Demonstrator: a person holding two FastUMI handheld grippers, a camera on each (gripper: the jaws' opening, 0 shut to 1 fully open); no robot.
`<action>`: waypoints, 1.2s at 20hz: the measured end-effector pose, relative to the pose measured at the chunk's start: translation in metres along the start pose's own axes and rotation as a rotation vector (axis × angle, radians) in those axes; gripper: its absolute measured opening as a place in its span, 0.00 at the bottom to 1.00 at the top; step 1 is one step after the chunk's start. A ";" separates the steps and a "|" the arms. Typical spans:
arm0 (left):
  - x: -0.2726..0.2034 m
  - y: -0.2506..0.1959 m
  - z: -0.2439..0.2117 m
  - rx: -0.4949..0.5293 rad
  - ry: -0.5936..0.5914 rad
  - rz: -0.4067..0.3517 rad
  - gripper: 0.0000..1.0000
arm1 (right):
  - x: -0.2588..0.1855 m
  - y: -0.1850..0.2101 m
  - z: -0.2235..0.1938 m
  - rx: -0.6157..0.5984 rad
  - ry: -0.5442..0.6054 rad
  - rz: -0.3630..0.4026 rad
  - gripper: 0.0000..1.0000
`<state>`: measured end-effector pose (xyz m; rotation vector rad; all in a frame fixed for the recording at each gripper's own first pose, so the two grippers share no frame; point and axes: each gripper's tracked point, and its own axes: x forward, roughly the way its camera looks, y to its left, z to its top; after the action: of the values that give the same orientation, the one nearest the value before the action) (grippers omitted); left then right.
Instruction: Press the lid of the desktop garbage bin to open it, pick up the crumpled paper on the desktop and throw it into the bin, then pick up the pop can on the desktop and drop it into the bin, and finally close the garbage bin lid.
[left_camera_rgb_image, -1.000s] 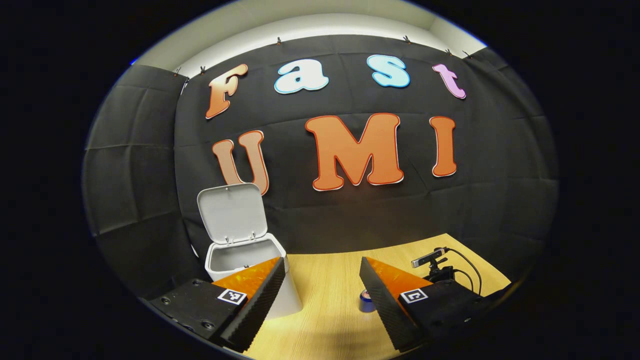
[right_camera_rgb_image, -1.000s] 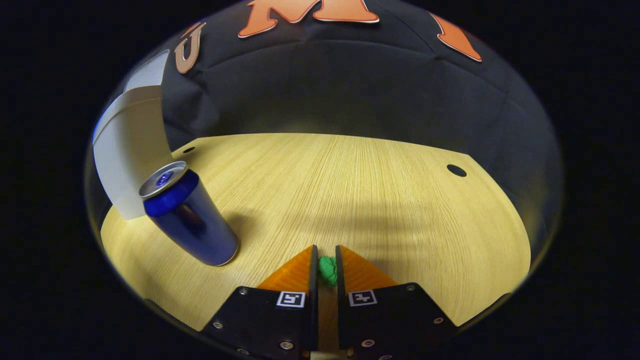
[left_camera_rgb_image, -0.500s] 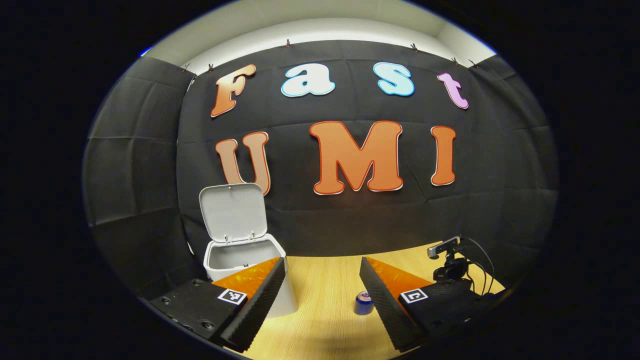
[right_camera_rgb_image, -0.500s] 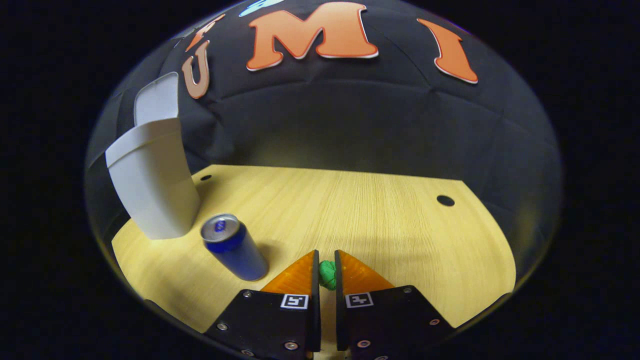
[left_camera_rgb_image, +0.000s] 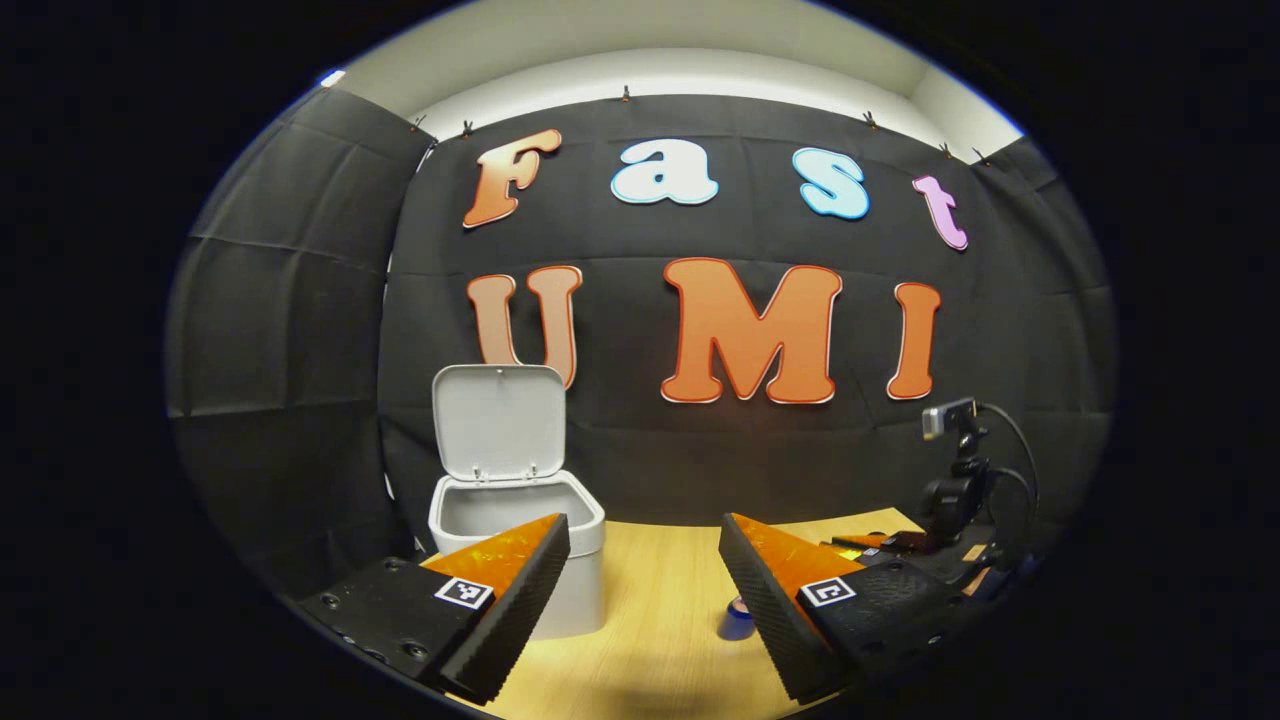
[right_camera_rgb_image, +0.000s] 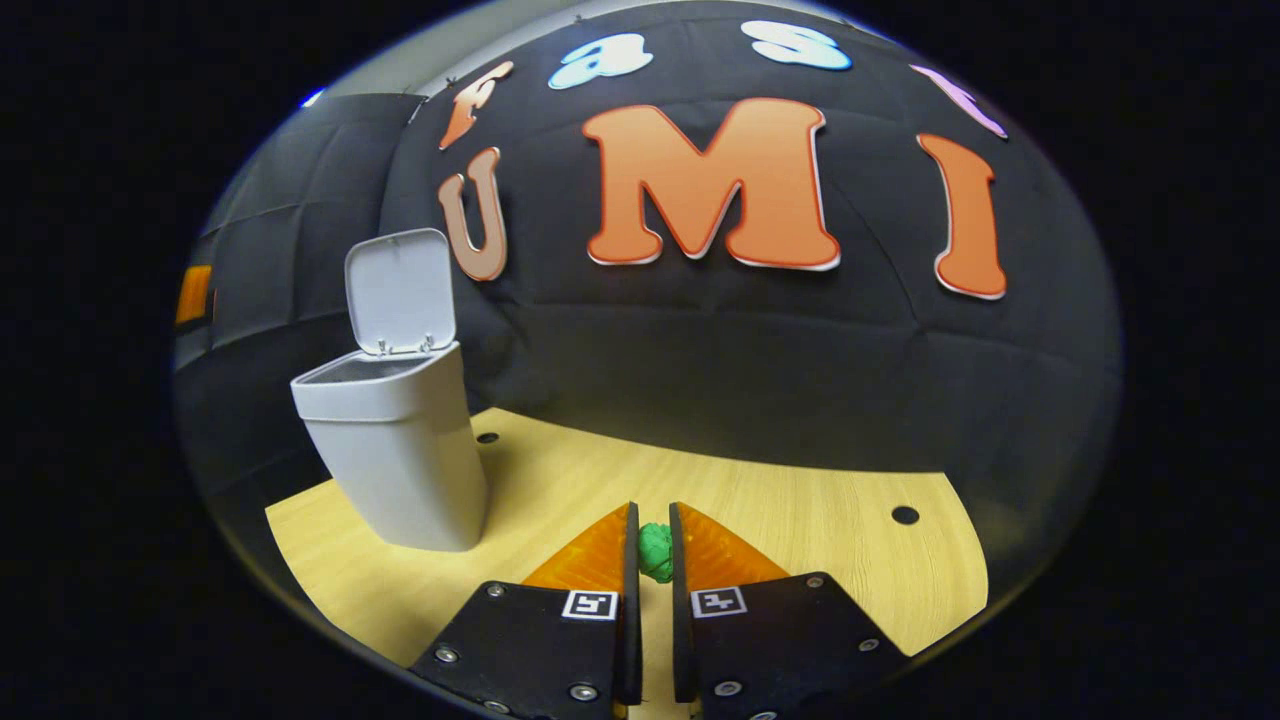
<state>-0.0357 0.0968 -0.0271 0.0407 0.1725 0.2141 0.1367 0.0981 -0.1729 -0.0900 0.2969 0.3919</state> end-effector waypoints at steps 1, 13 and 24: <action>-0.002 0.007 0.002 0.001 -0.004 0.013 0.99 | 0.002 0.011 0.014 0.001 -0.019 0.020 0.12; -0.030 0.106 0.007 0.006 -0.044 0.170 0.99 | 0.039 0.187 0.124 0.006 -0.127 0.302 0.11; -0.075 0.195 0.004 0.004 -0.051 0.357 0.95 | 0.093 0.290 0.152 -0.026 -0.138 0.391 0.12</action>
<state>-0.1479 0.2712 0.0010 0.0806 0.1137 0.5688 0.1469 0.4207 -0.0650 -0.0290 0.1719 0.7866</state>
